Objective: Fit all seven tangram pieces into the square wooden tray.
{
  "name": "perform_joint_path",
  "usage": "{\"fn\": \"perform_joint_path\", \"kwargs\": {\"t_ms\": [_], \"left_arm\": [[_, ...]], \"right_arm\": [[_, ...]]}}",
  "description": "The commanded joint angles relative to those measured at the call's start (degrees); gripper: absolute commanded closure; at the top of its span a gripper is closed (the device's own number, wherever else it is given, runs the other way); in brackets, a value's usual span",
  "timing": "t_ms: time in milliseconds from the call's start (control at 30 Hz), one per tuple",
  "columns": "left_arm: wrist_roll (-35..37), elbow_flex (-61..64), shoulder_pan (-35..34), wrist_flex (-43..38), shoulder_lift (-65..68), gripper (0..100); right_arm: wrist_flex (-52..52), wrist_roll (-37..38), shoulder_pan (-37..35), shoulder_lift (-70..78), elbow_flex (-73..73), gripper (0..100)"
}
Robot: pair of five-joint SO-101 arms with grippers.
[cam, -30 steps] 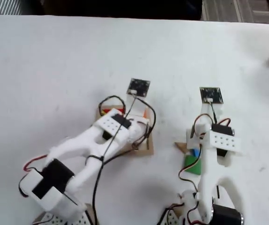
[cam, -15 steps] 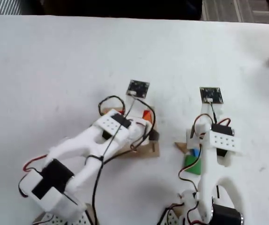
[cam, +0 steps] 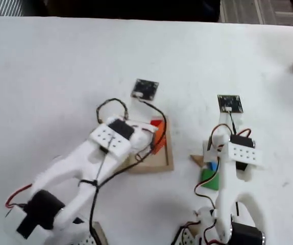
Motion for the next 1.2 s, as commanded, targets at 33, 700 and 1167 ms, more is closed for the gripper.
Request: {"fn": "perform_joint_path", "kwargs": {"t_ms": [33,700,1167], "left_arm": [[-1.2,-2.1,-8.4,0.4,-3.2,98],[4.8,4.6,-18.7,-33.7,11.1,98],[4.7,4.5,-16.8,-34.0,12.4,98]], "right_arm": [[-0.7,0.7,-0.7,-0.6,-0.2,98.0],[15.4,-1.0,-19.2,-1.1,-12.1,98.0],[-0.4,-8.3,-36.3,-0.5,-2.0,98.0]]}}
